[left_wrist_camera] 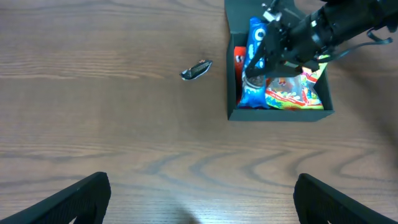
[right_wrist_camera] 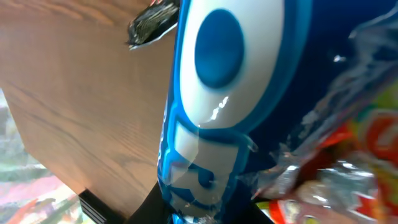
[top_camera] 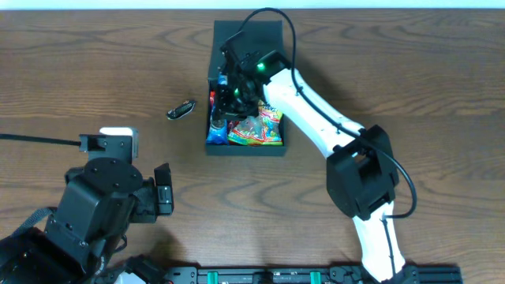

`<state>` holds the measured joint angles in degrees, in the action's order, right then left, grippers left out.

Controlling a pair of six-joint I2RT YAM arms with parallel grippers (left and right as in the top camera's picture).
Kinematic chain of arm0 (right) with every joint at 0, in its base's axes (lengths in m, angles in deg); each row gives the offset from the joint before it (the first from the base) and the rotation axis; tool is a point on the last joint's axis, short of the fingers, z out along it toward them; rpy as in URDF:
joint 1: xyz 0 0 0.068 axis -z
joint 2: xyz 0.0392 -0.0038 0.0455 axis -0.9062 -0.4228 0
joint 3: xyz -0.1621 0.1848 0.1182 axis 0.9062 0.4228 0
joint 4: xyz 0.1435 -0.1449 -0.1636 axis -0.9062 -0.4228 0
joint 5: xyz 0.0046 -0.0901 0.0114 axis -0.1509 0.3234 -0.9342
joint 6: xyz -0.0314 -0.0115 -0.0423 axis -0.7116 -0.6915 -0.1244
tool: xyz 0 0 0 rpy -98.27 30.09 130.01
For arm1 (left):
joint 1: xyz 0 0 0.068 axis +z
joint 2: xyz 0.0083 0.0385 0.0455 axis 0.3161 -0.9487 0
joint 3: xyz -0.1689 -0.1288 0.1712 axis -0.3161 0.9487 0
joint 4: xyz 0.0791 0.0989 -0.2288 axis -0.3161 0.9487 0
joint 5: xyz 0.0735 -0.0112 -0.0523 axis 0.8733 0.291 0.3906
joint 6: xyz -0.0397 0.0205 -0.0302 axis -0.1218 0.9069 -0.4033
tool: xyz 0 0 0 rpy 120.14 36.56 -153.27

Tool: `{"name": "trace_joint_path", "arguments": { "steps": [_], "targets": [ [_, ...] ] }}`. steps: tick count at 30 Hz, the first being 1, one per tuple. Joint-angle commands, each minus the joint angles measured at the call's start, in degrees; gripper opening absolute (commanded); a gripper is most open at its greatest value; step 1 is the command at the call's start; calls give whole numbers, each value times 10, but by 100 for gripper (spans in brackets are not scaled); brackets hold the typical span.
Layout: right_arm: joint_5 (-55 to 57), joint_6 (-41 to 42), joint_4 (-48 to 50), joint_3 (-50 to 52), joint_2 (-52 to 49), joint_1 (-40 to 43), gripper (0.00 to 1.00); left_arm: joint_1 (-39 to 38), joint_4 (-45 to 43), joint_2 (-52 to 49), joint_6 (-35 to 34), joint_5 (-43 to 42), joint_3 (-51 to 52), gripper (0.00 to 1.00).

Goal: Pack container
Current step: 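Push the Oreo pack down along the box's left side, release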

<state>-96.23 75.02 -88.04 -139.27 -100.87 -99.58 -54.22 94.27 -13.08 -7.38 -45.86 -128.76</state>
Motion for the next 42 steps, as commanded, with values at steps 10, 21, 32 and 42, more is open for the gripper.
{"name": "trace_joint_path", "arguments": {
  "steps": [10,21,32,42],
  "targets": [
    [-23,-22,-3,-12,-2,-7,1,2,3,0,-7,-5,-5,95],
    [-23,-35,-2,-10,-25,-10,1,2,2,0,-7,-13,-5,95],
    [-38,-30,13,-10,-54,-7,1,2,2,0,-6,-12,-5,95],
    [-34,-43,-5,-14,-52,1,44,2,3,0,-6,-12,-5,95]
  ]
}}
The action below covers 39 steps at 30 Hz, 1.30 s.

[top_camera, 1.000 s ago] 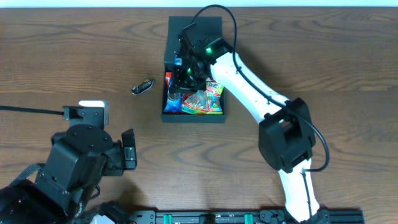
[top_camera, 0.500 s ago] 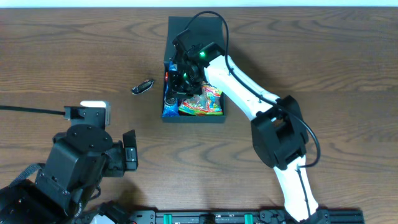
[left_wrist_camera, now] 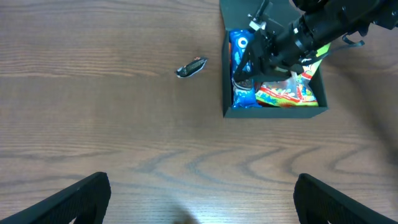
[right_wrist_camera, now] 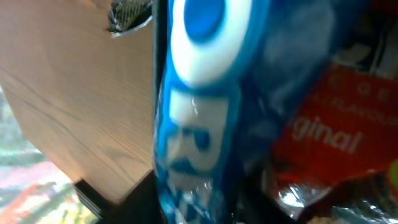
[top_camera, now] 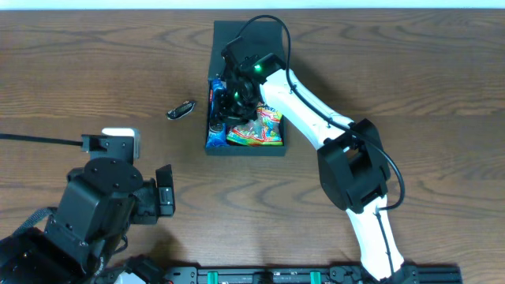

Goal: Pack container
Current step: 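Push the Oreo pack down along the box's left side, release, then move the left gripper to the black snack bar and grasp it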

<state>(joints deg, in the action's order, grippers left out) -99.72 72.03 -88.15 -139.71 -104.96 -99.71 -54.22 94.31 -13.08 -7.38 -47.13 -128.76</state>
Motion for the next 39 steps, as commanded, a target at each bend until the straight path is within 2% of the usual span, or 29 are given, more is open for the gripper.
{"name": "trace_joint_path", "arguments": {
  "steps": [1,5,9,14,17,19,22,27,29,32,36,39],
  "targets": [
    [1,-13,-9,-13,-10,3,47,2,2,0,-6,0,-5,95],
    [3,-13,-36,-33,-7,2,57,2,2,0,-6,0,-5,95],
    [9,-24,-66,-70,15,2,58,2,2,0,-6,0,-5,95],
    [54,-26,-121,-94,78,3,67,2,2,0,-2,2,-5,95],
    [87,-39,-169,-94,123,3,69,2,0,-1,5,24,-5,95],
    [131,-39,-207,-94,155,3,68,2,0,-1,7,43,-5,95],
    [263,-19,-276,-94,233,8,64,2,3,-1,9,79,-5,95],
    [366,-15,-340,-93,335,18,66,2,-1,-1,9,108,2,95],
    [434,16,-378,-87,368,19,67,2,-9,-1,9,112,16,95],
    [505,56,-424,-56,416,20,66,2,-33,-1,12,114,57,95],
    [508,56,-402,70,505,15,67,19,-114,-3,45,115,141,95],
    [504,56,-357,201,582,13,69,93,-193,-21,76,40,176,95]
  ]
}}
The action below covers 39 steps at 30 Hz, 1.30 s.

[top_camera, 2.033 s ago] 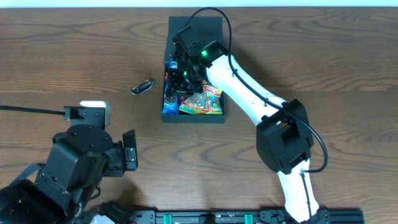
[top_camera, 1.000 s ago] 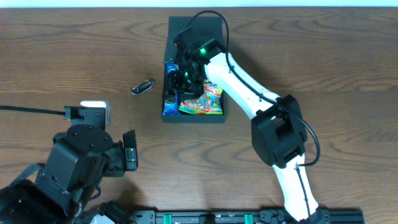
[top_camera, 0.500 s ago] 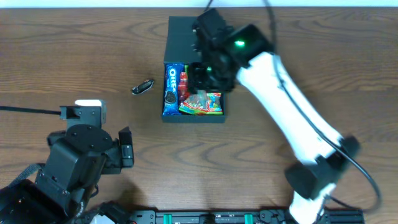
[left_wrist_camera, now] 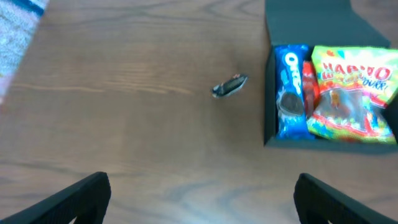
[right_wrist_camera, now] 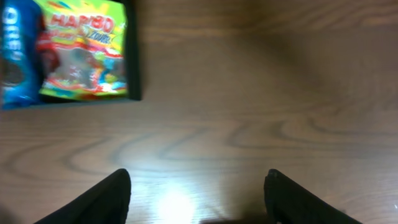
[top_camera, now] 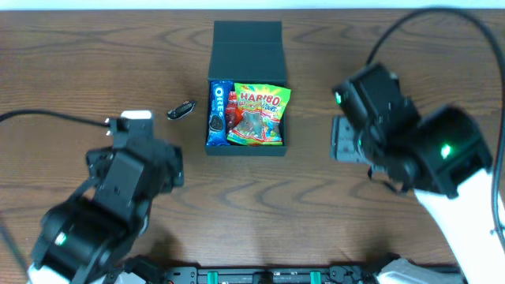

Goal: Pack container
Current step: 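Move the left gripper to the black snack bar and grasp it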

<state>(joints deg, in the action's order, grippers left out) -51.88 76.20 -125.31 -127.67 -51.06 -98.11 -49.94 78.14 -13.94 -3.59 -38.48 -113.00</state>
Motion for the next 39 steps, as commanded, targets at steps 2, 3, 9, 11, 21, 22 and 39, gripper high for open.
{"name": "trace_joint_path", "arguments": {
  "steps": [2,3,9,11,21,22,39],
  "targets": [
    [9,14,58,170,98,-3,70,129,-87,-47,69,-146,22,95],
    [1,14,81,213,125,-3,71,174,-115,-73,74,-189,22,95],
    [-28,15,174,352,211,-3,82,298,-192,-227,71,-345,12,95],
    [-32,26,193,379,221,-3,99,303,-195,-287,49,-369,-2,95],
    [-31,29,235,402,176,-3,99,283,-149,-501,-81,-385,-145,95],
    [-31,29,236,402,171,-3,99,283,-159,-506,-87,-411,-153,95],
    [-32,29,250,402,148,-3,99,278,-112,-505,-709,-420,-156,95]
  ]
}}
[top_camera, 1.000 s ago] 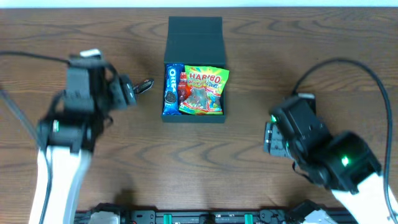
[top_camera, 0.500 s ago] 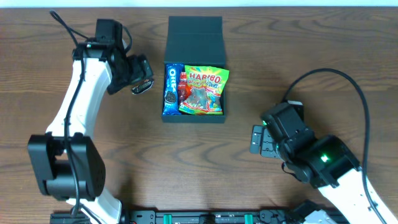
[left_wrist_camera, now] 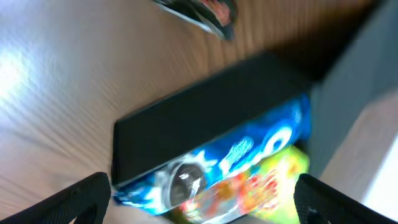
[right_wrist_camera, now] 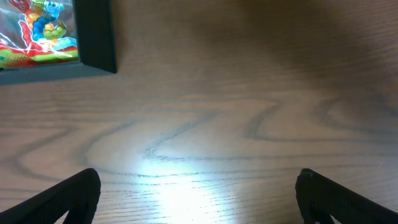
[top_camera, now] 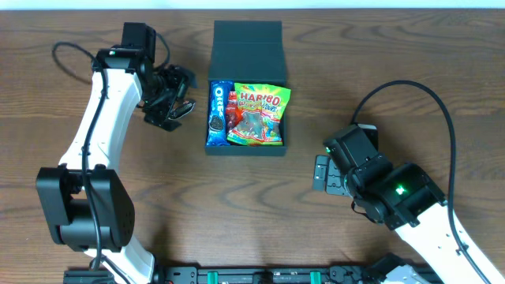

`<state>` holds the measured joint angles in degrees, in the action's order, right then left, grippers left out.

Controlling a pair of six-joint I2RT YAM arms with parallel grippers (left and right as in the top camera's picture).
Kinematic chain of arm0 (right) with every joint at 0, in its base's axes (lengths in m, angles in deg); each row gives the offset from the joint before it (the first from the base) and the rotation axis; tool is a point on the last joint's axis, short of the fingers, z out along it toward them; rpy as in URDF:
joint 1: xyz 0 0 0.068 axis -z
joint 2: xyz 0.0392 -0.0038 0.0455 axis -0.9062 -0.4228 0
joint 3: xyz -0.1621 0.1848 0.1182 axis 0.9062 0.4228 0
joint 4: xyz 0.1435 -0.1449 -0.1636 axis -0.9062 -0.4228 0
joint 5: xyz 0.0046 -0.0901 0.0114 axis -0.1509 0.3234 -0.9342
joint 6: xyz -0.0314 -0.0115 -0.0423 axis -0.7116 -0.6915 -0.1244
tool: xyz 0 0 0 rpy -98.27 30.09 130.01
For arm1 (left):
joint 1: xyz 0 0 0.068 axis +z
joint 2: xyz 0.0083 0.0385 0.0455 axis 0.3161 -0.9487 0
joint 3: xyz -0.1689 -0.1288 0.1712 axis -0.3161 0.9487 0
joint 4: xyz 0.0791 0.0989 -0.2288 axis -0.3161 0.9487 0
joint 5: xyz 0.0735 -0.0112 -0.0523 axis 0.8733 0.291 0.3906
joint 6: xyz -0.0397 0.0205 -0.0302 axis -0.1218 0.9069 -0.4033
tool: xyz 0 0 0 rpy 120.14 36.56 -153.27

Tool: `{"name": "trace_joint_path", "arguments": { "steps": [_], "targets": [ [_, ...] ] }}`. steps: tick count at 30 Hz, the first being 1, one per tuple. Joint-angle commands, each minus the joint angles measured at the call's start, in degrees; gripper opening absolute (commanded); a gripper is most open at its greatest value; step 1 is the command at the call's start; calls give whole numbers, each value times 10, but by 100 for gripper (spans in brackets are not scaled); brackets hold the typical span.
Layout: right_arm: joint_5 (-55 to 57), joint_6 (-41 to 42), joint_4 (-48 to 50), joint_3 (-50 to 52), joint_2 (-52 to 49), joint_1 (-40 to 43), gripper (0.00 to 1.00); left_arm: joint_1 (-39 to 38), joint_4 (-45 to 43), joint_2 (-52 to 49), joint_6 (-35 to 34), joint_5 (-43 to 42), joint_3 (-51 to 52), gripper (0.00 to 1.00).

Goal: Pack container
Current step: 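Move the left gripper to the black snack bar and grasp it, then lift the black snack bar and lower it into the box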

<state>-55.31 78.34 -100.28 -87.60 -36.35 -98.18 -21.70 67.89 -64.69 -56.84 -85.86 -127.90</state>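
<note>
The black box (top_camera: 246,150) holds a blue Oreo pack (top_camera: 216,114), a red packet (top_camera: 232,106) and a Haribo bag (top_camera: 259,114); its lid (top_camera: 247,49) is folded back. A small dark wrapper (left_wrist_camera: 199,9) lies on the table just outside the box's left wall (left_wrist_camera: 205,118); in the overhead view my left gripper mostly hides it. My left gripper (top_camera: 181,95) (left_wrist_camera: 199,205) hangs low and open beside that wall, holding nothing. My right gripper (top_camera: 319,172) (right_wrist_camera: 199,199) is open over bare table, right of and nearer than the box.
The wooden table (top_camera: 410,71) has bare wood on every side of the box. My left arm (top_camera: 102,126) stretches up the left side. My right arm (top_camera: 394,197) occupies the near right. A black rail (top_camera: 260,276) runs along the near edge.
My left arm was at the near left, high over the table; it now reaches to the box's left wall, low over the small wrapper. My right gripper has drawn back toward the near right.
My right gripper was inside the box with the Oreo pack, first tilted up, then lower along the left wall. Then the pack lay flat in the box and the right arm was clear, open. Now my left gripper is open by the wrapper.
</note>
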Motion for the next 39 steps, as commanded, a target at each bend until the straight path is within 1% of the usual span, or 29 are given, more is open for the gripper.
{"name": "trace_joint_path", "arguments": {
  "steps": [1,6,15,20,27,34,37,38,39],
  "targets": [
    [3,8,0,1,1,-2,99,-6,-24,2,-191,62,-7,95],
    [3,8,0,1,1,-2,99,-6,-40,-22,-232,89,-7,96],
    [3,7,5,1,0,-2,99,-5,-82,-132,-252,58,-7,95],
    [6,7,6,1,0,-2,99,-5,-90,-165,-261,60,-7,95],
    [7,5,6,2,0,-2,99,-5,-90,-193,-261,83,-7,95],
    [7,5,6,2,0,-2,99,-5,-90,-196,-260,87,-7,95],
    [7,5,6,2,0,-2,99,-4,-90,-196,-260,91,-7,100],
    [7,5,6,2,0,-2,99,-4,-90,-196,-260,95,-7,94],
    [7,5,6,2,0,-2,99,-4,-89,-196,-260,98,-7,91]
  ]
}}
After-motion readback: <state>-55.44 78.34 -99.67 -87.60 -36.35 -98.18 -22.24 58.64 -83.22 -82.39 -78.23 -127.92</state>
